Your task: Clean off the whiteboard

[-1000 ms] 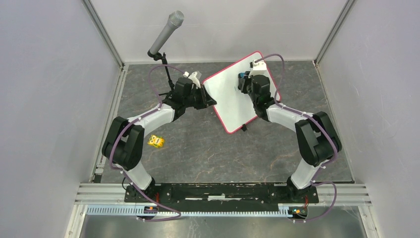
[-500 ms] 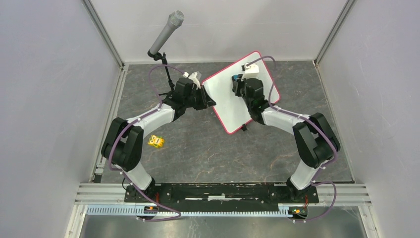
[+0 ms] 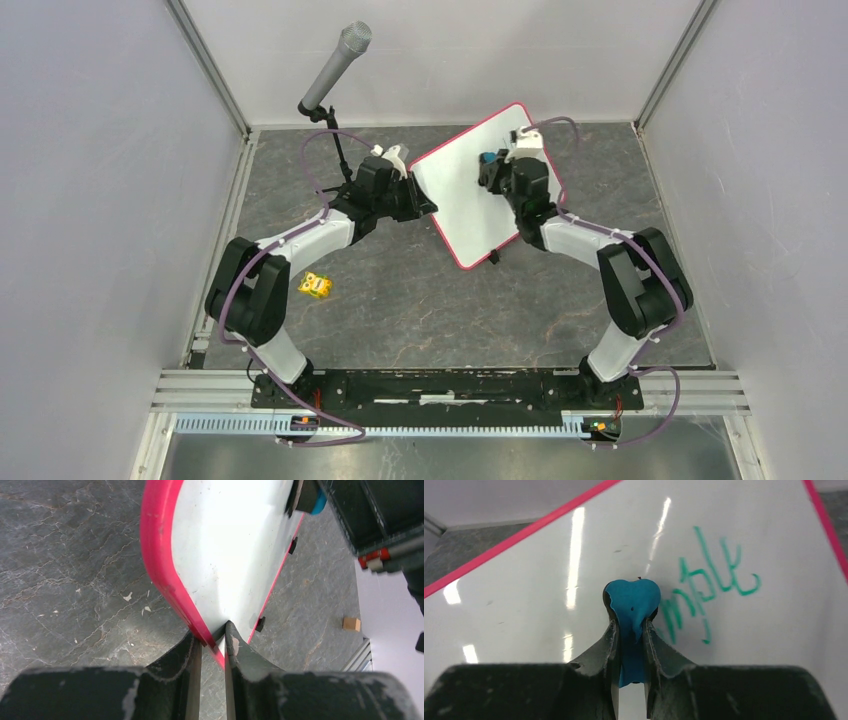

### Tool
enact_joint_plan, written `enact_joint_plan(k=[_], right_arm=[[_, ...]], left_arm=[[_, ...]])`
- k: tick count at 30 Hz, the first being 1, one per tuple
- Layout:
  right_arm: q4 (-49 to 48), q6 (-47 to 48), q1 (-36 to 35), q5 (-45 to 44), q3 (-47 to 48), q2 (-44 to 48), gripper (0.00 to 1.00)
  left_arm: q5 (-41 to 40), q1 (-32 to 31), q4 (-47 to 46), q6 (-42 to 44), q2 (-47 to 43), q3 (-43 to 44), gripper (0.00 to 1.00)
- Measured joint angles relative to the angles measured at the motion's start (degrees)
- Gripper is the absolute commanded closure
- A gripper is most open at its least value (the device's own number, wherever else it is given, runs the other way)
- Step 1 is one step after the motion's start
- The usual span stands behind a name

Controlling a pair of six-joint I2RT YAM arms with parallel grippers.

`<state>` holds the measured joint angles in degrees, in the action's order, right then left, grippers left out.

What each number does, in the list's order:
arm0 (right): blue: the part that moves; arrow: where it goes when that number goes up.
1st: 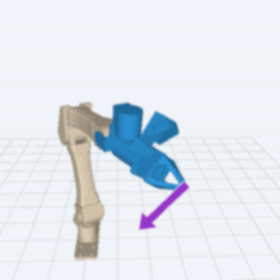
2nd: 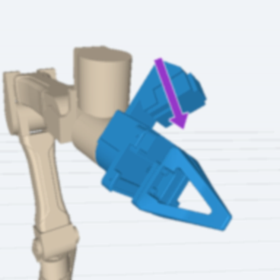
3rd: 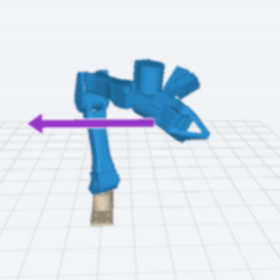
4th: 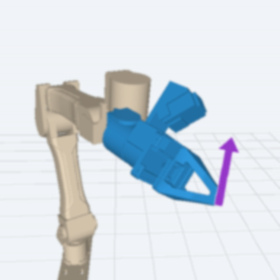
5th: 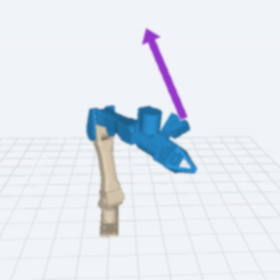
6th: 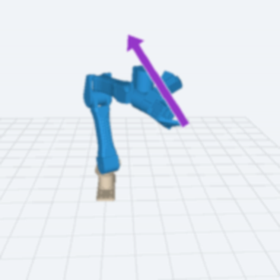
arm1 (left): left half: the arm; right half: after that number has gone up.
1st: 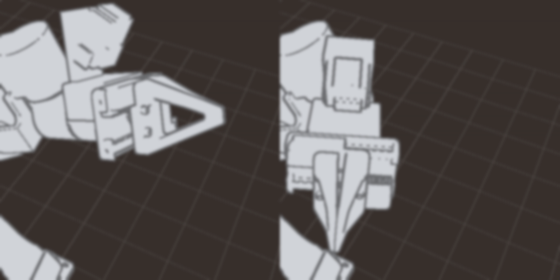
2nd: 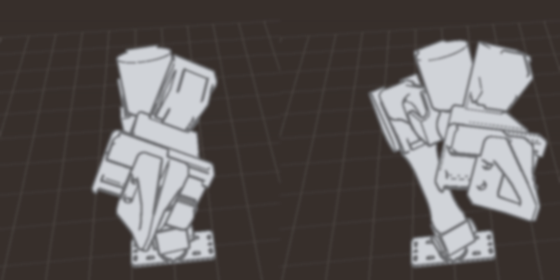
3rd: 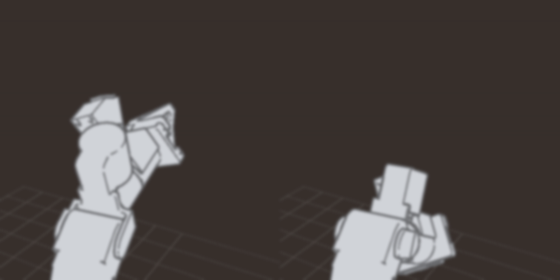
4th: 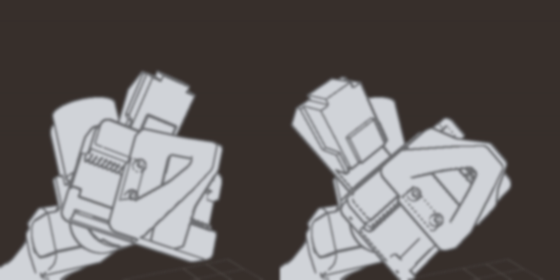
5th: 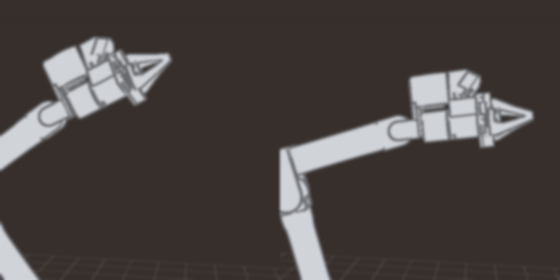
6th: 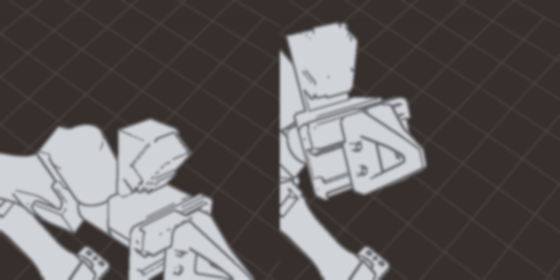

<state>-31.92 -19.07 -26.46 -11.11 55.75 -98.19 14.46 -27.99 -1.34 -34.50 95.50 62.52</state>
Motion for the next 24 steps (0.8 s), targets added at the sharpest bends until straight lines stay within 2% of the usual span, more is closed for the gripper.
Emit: enact_joint_plan(k=[5, 9, 16, 24], right_arm=[[1.7, -4.1, 7.3, 0.1, -0.7, -0.9, 0.78], [2.0, -5.2, 8.0, -0.4, -0.7, -1.1, 0.78], [2.4, 0.6, 2.8, -7.5, -0.8, -0.2, 0.78], [1.9, 6.6, -10.0, -10.8, -0.5, 1.1, 0.78]], left_arm=[[-0.5, -0.3, 0.2, 0.0, -0.2, 0.2, 0.98], [-0.9, -0.4, 0.6, 0.0, -0.3, 0.4, 0.98], [-0.9, -0.4, 2.1, 0.2, -0.5, 0.4, 0.98], [-1.4, -0.4, 2.5, 1.5, -0.6, 0.4, 0.98]])
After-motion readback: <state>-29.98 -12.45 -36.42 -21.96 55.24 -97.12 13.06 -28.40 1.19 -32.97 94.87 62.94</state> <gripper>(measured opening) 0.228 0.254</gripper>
